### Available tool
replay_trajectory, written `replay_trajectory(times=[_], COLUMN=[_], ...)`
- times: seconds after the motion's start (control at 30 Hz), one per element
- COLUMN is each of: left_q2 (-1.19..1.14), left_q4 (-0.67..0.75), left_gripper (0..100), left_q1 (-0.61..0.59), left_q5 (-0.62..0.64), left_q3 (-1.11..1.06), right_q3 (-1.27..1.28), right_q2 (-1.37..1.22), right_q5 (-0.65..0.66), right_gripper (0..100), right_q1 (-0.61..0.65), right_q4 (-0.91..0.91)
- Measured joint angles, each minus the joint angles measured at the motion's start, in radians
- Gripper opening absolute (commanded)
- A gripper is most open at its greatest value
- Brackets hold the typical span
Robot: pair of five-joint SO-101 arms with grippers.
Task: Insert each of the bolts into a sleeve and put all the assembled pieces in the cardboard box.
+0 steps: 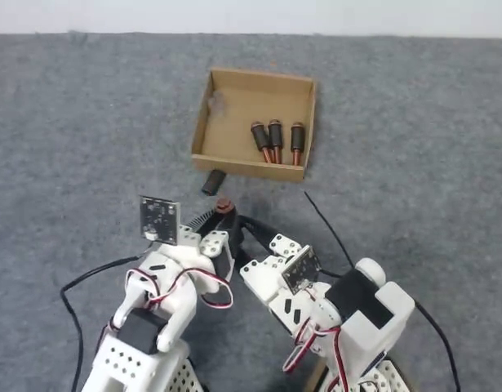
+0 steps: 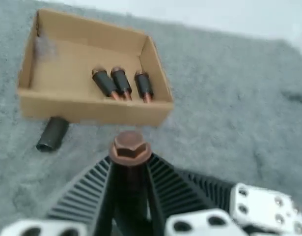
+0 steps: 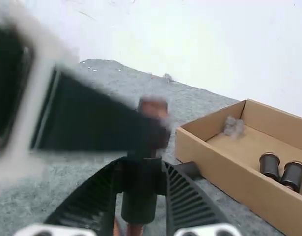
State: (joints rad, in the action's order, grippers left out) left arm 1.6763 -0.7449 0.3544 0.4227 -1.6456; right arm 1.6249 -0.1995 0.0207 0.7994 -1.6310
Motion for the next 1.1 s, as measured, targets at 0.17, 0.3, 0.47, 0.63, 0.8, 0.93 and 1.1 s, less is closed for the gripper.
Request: replay_trajectory(times=[0.17, 0.3, 0.47, 0.63, 0.8, 0.93, 1.1], left_q2=[0.002, 0.002, 0.002, 0.002, 0.002, 0.002, 0.002], left_q4=[0.006, 0.006, 0.006, 0.006, 0.006, -0.008, -0.107], left_gripper=[1, 10, 16, 16, 16, 20, 28], left_q1=[0.028, 0.028, 0.029, 0.031, 0.031, 0.029, -0.029], left_q5=[-0.005, -0.006, -0.008, -0.008, -0.008, -0.008, -0.034], left_q3=[-0.009, -0.009, -0.014, -0.018, -0.018, -0.015, 0.015], right_q3=[0.0, 0.0, 0.0, 0.0, 0.0, 0.0, 0.0], right_q2=[0.0, 0.0, 0.0, 0.0, 0.0, 0.0, 0.0], right_q5=[0.0, 0.0, 0.0, 0.0, 0.0, 0.002, 0.002], right_gripper=[0.7, 0.7, 0.7, 0.7, 0.7, 0.7, 0.7], right_q1=[-0.003, -0.012, -0.02, -0.02, -0.02, -0.02, -0.026], right_q4=[0.0, 0.0, 0.0, 0.002, 0.002, 0.002, 0.002])
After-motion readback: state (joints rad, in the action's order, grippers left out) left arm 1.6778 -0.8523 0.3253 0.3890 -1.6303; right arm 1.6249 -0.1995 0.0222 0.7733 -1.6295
